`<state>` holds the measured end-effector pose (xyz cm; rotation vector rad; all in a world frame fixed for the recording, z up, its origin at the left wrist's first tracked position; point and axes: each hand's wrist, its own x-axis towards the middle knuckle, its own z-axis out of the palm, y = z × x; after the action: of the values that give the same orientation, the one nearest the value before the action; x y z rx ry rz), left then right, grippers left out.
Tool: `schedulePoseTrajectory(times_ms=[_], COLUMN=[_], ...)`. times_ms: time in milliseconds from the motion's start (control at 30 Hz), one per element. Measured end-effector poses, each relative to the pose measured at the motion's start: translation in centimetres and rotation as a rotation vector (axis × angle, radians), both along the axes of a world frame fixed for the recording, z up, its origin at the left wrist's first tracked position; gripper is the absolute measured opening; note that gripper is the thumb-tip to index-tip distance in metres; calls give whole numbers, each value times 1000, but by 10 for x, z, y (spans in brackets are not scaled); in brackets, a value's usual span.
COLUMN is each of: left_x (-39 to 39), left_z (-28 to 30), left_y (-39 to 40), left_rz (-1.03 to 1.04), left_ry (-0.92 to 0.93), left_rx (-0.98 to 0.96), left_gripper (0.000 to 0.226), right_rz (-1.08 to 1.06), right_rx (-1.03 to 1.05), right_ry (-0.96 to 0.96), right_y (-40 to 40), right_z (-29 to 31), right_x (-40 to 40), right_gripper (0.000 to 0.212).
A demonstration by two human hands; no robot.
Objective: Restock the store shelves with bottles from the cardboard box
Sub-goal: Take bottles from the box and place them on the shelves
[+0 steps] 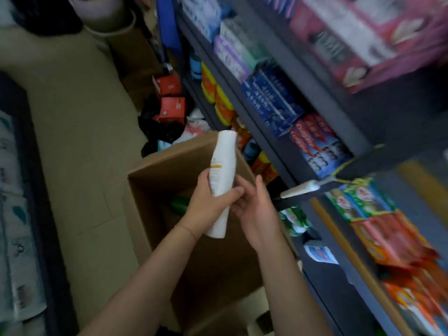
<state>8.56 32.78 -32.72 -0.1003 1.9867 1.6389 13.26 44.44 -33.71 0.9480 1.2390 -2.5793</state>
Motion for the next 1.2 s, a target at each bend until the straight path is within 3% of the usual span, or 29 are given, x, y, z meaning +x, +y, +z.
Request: schedulePoseTrajectory(times_ms=[133, 200, 300, 400, 600, 700, 833, 933, 1100, 1200], left_x=[52, 78, 111, 137, 195, 220, 236, 229, 203, 180], left_z=[68, 98, 135, 173, 233, 248, 250, 229, 213, 216], left_y=[10, 18, 40, 70, 119, 139, 160, 163, 163, 170], left_rz=[129, 165, 137, 9, -311, -437, -545, -554, -488, -504], left_ry=[-407, -476, -366, -181, 160, 269, 356, 427, 429, 451], left_rx=[496, 607, 608, 563, 471, 467, 478, 411, 455, 452], left_gripper=[32, 25, 40, 60, 56, 50, 45, 53, 44, 40], right_rz=[71, -6, -65, 58, -2, -148, -336, -391, -382, -438], right_rx=[203, 338, 549, 658, 844, 876, 1026, 1068, 1287, 1300], right_ry=[140, 146, 118, 161, 277, 311, 272, 262, 157, 120], right_y=[32, 49, 70, 80, 102, 115, 129, 137, 148, 152], right_z=[74, 104, 140, 180, 226, 235, 237, 235, 217, 212], right_x=[60, 92, 140, 184, 254, 283, 307, 313, 272, 238], right_gripper=[42, 32, 20, 10, 43, 42, 45, 47, 49, 48])
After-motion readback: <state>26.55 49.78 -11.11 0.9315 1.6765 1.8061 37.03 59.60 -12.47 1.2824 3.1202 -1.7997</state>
